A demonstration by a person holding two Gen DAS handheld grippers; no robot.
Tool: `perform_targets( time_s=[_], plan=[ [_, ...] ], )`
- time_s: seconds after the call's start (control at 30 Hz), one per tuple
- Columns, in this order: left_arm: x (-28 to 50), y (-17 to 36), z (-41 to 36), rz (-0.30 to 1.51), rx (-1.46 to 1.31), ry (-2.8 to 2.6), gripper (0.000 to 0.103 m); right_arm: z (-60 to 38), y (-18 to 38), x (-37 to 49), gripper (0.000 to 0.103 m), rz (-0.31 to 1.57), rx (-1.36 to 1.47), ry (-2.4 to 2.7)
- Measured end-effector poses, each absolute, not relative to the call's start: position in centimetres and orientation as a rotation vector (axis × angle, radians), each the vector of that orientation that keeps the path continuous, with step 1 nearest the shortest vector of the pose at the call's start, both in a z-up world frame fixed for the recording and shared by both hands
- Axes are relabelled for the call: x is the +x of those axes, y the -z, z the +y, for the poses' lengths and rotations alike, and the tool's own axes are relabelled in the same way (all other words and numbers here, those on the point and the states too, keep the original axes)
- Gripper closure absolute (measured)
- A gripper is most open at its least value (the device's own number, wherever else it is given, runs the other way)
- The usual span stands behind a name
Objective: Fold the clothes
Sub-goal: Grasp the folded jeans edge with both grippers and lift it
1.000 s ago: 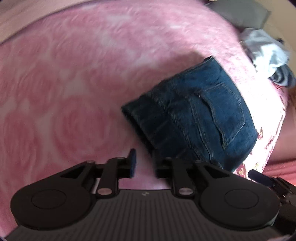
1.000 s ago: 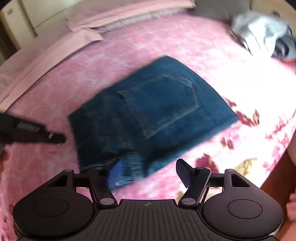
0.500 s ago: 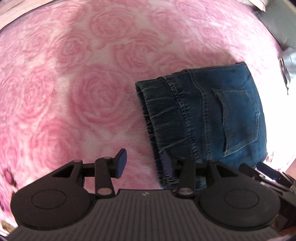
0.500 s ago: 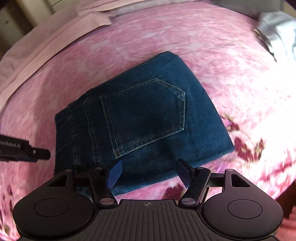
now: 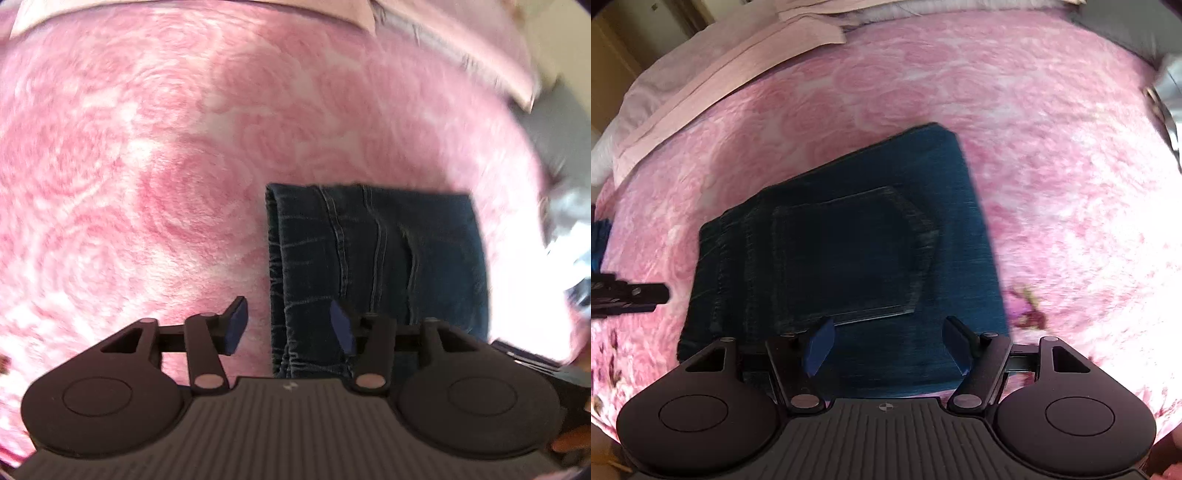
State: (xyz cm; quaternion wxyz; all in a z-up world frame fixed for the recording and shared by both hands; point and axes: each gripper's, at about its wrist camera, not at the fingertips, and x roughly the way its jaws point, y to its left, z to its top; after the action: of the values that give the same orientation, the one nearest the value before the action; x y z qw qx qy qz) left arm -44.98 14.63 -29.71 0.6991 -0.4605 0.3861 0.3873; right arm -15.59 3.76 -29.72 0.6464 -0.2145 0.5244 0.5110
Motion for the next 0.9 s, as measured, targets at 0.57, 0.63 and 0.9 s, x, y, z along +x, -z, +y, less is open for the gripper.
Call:
perform_targets(
  time_s=[0.57, 0.63, 0.9],
  plan=[
    [-48.4, 40.2, 15.8, 0.482, -1.456, -0.644, 0.039, 3.8, 34.2, -3.8, 0.024, 1.444, -0.128, -1.191],
    [-47.8, 40.7, 16.1, 0.463, -1.467, -0.613, 0.039, 4.1, 35.1, -3.2, 0.024, 1.473, -0.103, -1.220],
    [-46.2, 41.9, 17.2, 0.442, -1.472, -0.537, 0.038, 5.7, 38.1, -1.0, 0.025, 1.552, 0.036, -1.358]
  ],
)
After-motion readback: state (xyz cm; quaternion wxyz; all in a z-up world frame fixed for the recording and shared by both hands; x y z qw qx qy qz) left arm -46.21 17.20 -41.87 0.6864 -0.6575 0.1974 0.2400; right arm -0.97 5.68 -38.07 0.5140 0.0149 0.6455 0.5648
